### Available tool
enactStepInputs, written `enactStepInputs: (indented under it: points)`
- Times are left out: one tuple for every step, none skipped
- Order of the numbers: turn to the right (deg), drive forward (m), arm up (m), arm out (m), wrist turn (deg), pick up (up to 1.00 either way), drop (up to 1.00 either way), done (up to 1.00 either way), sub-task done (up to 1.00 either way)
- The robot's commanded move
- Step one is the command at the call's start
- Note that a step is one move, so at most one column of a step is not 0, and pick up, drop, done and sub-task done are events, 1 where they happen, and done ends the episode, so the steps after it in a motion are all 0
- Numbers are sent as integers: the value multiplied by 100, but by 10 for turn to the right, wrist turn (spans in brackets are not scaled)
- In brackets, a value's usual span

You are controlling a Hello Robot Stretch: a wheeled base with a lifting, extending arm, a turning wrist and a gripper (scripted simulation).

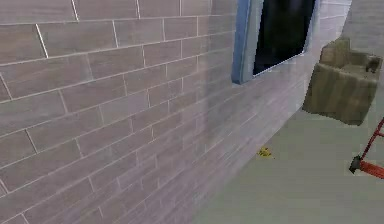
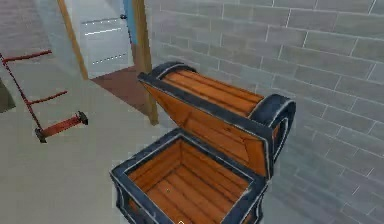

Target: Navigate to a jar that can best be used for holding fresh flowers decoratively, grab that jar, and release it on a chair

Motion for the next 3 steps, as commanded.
enactStepInputs:
  points:
    - [-360, 0, 0, 0, 0, 0, 0, 0, 0]
    - [0, 5, 0, 0, 0, 0, 0, 0, 0]
    - [450, 0, 0, 0, 0, 0, 0, 0, 0]
